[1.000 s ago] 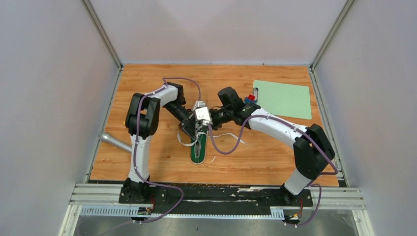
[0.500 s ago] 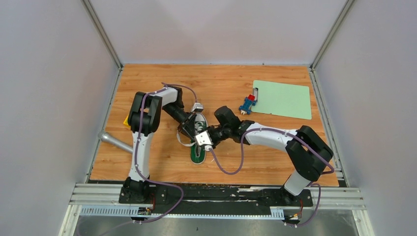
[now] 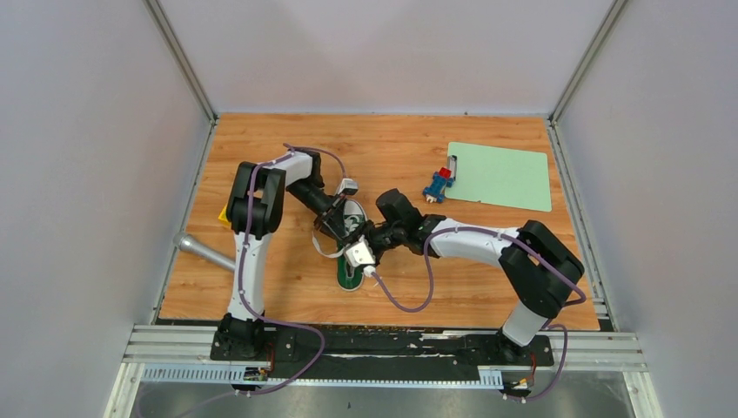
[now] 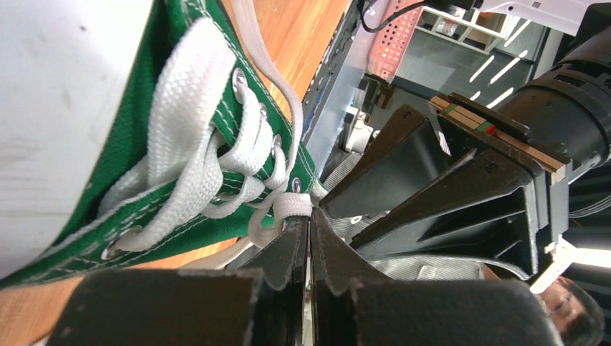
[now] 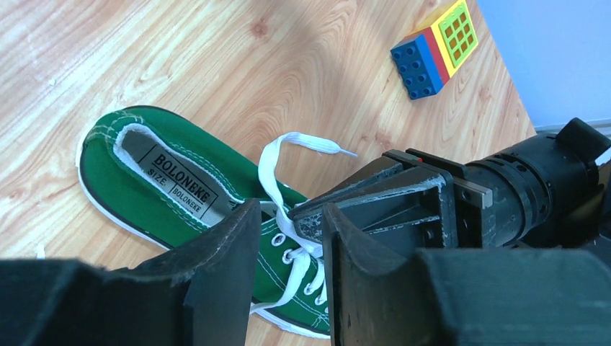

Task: Tie the shoes
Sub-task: Wrap the shoelace around the shoelace.

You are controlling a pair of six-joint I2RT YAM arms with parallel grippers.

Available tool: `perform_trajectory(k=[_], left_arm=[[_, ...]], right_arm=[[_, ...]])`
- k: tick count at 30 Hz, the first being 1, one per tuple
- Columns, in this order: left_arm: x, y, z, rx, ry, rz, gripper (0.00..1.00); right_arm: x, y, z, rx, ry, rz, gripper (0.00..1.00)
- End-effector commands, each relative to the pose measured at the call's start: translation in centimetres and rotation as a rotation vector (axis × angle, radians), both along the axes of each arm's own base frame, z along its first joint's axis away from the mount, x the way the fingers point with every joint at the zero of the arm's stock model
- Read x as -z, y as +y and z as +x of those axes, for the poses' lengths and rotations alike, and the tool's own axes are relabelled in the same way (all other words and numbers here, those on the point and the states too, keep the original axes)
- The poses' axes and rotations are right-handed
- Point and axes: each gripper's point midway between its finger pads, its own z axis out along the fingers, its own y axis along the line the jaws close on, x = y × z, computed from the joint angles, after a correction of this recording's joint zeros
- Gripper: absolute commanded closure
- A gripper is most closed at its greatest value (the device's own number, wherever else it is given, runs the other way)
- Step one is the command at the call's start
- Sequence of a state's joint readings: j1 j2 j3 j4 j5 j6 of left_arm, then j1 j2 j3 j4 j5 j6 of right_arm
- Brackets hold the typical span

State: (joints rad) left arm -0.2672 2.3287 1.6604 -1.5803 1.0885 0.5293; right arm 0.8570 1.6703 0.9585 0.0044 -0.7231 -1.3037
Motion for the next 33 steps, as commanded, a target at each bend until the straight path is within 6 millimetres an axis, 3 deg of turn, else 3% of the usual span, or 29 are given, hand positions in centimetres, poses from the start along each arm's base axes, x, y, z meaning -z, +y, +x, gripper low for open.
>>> perform_trajectory(k=[1,4,10,15,22,27,31,33], left_arm=[[-0.9,0.1,-0.1,-0.012,0.077,0.022,0.92],[-0.9,0.1,-0.1,-0.012,0.077,0.024,0.92],[-1.1,0.1,-0.1,-0.011,0.069,0.023,0.91],[-1.4,0.1,0.0,-0.01,0.057,0.022,0.9],[-1.6,0.1,0.1,-0.015,0.054,0.023,0.84],[-1.6,0.1,0.3,-0.017,0.055,0.028,0.82],[-1.9,0.3,0.6,-0.022,0.041,0.035,0.69],[-2.3,0.6,0.9,-0.036,0.028,0.031,0.66]], right_arm=[[-0.5,1.0,0.6,-0.069,-0.114,0.021,0.63],[1.0,0.7,1.1,-0.083,-0.17,-0.019,0.64],[1.2,1.5,2.7,-0.053,-0.256,-0.008,0.72],[1.1,1.4,2.8,-0.046,-0.258,-0.011,0.84],[0.8,1.3,2.1,-0.106,-0.289,0.003,0.76],[1.5,1.2,1.8,-0.129,-0.272,-0.019,0.89],[1.4,0.7,2.2,-0.104,-0.257,-0.033,1.0],[1.5,0.1,2.2,-0.094,-0.234,-0.047,1.0]])
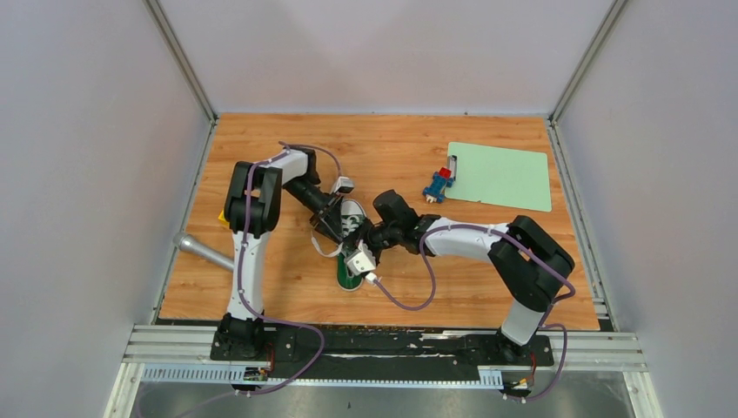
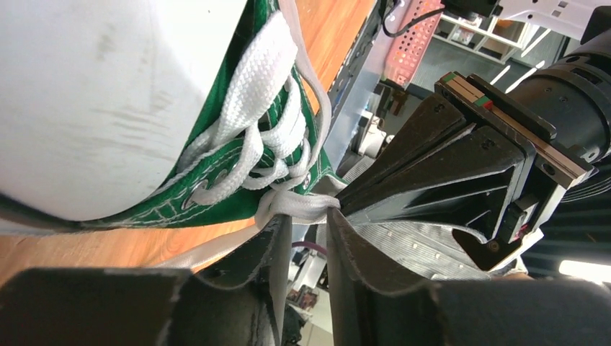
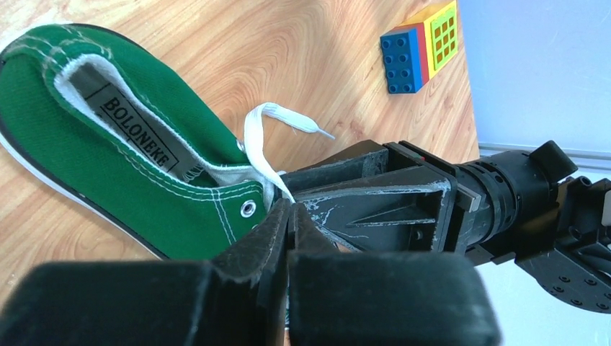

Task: Tie the shoes
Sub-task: Wrap the shoelace around the shoelace.

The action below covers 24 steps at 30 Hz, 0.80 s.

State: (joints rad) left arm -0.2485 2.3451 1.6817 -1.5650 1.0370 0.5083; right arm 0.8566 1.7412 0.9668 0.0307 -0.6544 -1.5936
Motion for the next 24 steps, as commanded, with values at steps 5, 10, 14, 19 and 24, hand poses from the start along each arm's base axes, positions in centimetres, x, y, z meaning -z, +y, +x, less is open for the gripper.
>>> perform_trajectory(k=[5,10,14,19,24], left_arm=[[-4.9,1.0,1.6,-0.063,-0.056,-0.015,0.58],[-6.9,2.6,3.4,-0.069,-0.258,-0.038,0.55],[-6.7,3.2,4.3,-0.074,-0.527,-0.049,0.53],[-3.3,5.1,4.3,-0.17,-0.652,0.161,0.5],[-4.4,5.2,4.7,-0.377,-0.819,0.198,0.43]], right_arm=[[-1.7,-1.1,0.5,0.092,0.143,-0.02,1.0],[-3.3,-1.5,1.6,0.254,0.317,-0.015,1.0],[-4.4,-1.9,2.2,0.381,0.474,-0.013,1.0],[-5.6,-2.8,3.3,0.526,0.624,-0.008,1.0],[-7.4,-4.2,3.7,0.636,0.73,0.001,0.99]])
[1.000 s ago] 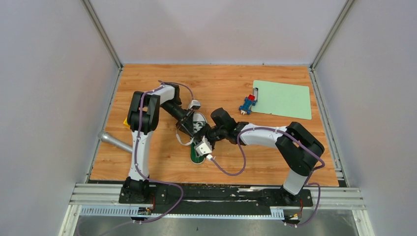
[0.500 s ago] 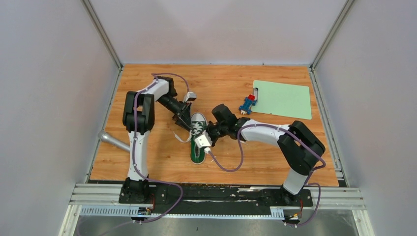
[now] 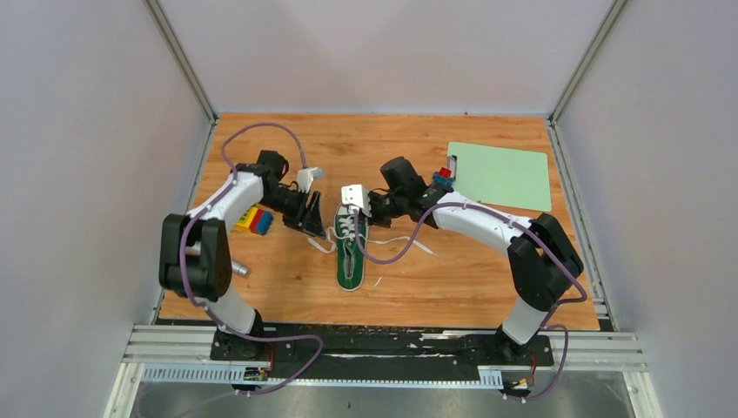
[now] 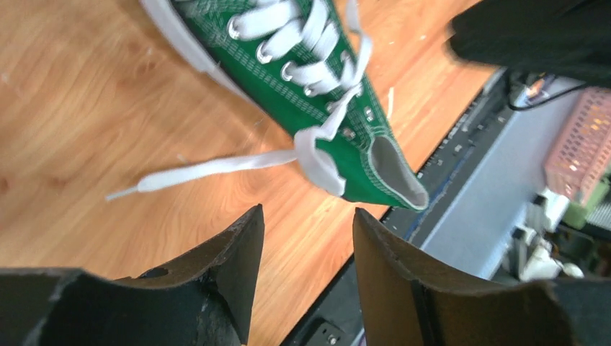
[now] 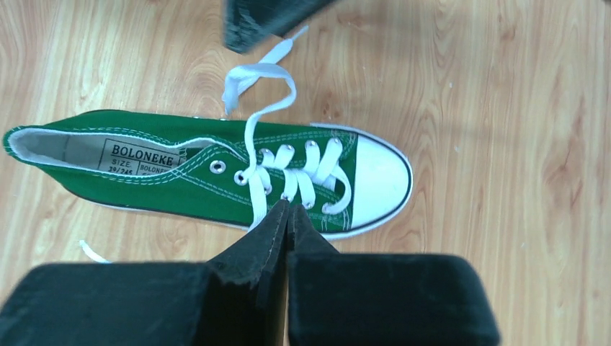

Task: Tie the shoes
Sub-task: Wrap the shoelace around the shoelace.

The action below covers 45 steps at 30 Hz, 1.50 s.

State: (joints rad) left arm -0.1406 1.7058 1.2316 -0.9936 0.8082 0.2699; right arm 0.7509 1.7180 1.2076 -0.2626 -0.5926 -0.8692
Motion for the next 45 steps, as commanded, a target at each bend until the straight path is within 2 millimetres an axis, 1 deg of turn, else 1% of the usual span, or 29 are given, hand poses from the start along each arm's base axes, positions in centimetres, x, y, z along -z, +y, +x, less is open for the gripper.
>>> perform_trajectory(k=[1,2,3,4,5,6,7,10,13,14,21,25,31,33,38,42,45], left_arm=[[-1.2,0.6,2.5,-0.21,-0.268,0.027,0.42],[-1.7,0.6,2.9,-0.234,-0.322,0.014,0.42],[-2.1,0.6,2.0,-0.245,-0.351,-0.003,0.42],[-2.8,0.3,2.3,-0.266,-0.382,-0.031,0.42],[-3.0,0.3,1.6,-0.276,-0.399,-0.041,0.42],[-2.9,-0.1,1.3,-0.286,-0.398,-0.049,0.42],[-3.1,0.0,1.3,-0.299,-0.412,-0.039,0.43],[-2.6,0.0,1.3,-0.322,-0.407,-0.016,0.48],[-2.4,-0.7,1.0,-0.288,-0.391,-0.039,0.58],[-2.4,-1.1,0.9,-0.274,-0.388,-0.049,0.59],[-1.2,-2.0,0.4,-0.244,-0.349,-0.029,0.56],[-0.3,-1.9,0.2,-0.241,-0.319,0.004,0.56],[0.3,-2.4,-0.6,-0.212,-0.298,0.021,0.57],[0.5,-2.6,-0.8,-0.202,-0.29,0.019,0.6],[1.1,-2.9,-1.0,-0.193,-0.267,0.02,0.63],[1.7,-2.8,-1.0,-0.188,-0.252,0.038,0.62],[2.0,-2.7,-1.2,-0.185,-0.247,0.05,0.59]], right_arm=[[-4.1,-1.2,-0.3,0.129,0.115,0.039,0.99],[-4.3,-1.5,-0.4,0.142,0.122,0.038,0.98],[-4.6,-1.7,-0.7,0.151,0.13,0.038,0.98],[-4.7,-2.0,-0.8,0.165,0.137,0.035,0.98],[-4.8,-2.2,-0.8,0.179,0.144,0.034,0.97],[-5.0,-2.4,-0.9,0.192,0.147,0.037,0.96],[-5.0,-2.5,-0.9,0.205,0.153,0.036,0.96],[-5.2,-2.8,-0.8,0.237,0.166,0.039,0.94],[-5.3,-2.9,-0.7,0.25,0.164,0.038,0.93],[-5.3,-3.0,-0.6,0.253,0.161,0.038,0.93],[-5.5,-3.2,0.1,0.272,0.147,0.04,0.92],[-5.4,-3.4,0.5,0.285,0.146,0.037,0.92],[-5.3,-3.6,1.1,0.302,0.15,0.036,0.91],[-5.1,-3.8,1.2,0.309,0.156,0.034,0.91],[-4.9,-3.9,1.3,0.312,0.164,0.031,0.91],[-4.8,-3.9,1.5,0.315,0.168,0.031,0.91],[-4.8,-3.8,1.6,0.316,0.172,0.033,0.9]])
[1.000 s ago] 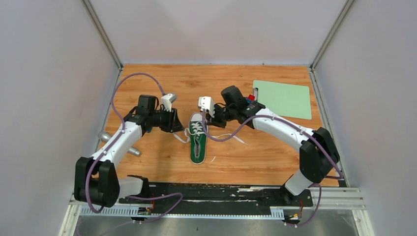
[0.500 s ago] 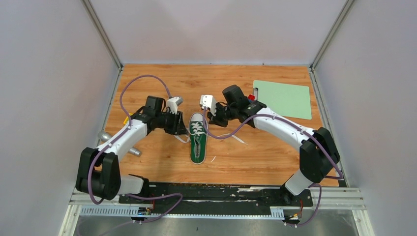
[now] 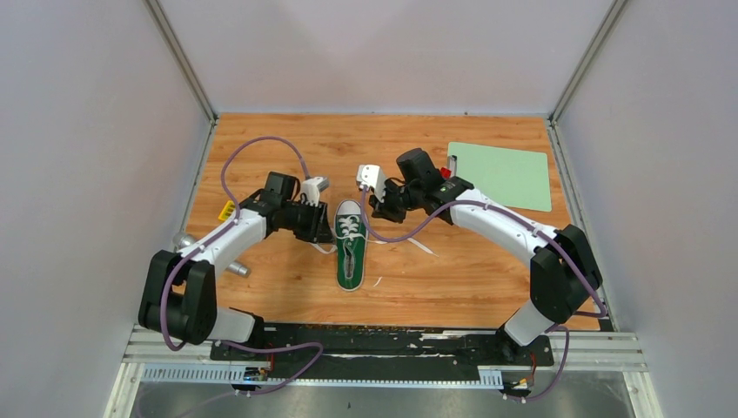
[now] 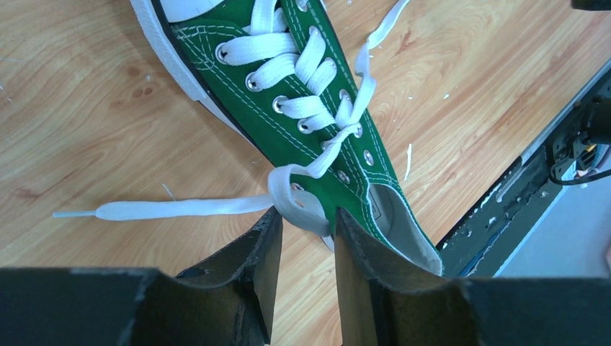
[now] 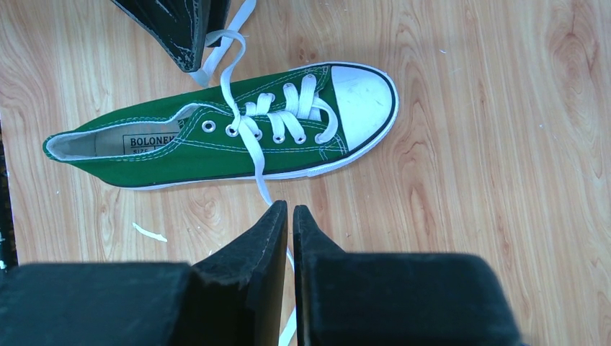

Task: Tie the shoes
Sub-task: Wrap the shoelace around the shoelace.

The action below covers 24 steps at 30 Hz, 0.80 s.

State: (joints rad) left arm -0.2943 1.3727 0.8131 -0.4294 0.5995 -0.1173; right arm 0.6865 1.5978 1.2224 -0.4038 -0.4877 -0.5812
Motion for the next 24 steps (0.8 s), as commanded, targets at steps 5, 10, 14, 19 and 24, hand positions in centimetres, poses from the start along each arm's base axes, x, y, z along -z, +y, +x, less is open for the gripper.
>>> perform_trajectory(k=[5,10,14,19,24], left_arm=[[0.0,-0.4,-0.6,0.041,-0.02,0.005,0.59],[0.0,-0.6,-0.8,0.051,-0.024,0.001,0.6],[0.1,-0.4,-1.0,0.051,-0.022,0.012,0.57],[0.2,0.1,-1.3,0.037,-0.033,0.032,0.54],[0.1,0.0,-1.5,0.045,-0.037,0.025,0.56]], right_arm=[[-1.9,0.7,1.0,0.015,-0.021,0.043,0.9],[-1.6,0.7,1.1,0.017,-0.015,0.039,0.9],[-1.7,0.7,1.3,0.017,-0.015,0.042,0.9],[-1.6,0.7,1.3,0.023,-0.008,0.044,0.9],[-1.4,0.6,1.1,0.022,0.0,0.042,0.9]])
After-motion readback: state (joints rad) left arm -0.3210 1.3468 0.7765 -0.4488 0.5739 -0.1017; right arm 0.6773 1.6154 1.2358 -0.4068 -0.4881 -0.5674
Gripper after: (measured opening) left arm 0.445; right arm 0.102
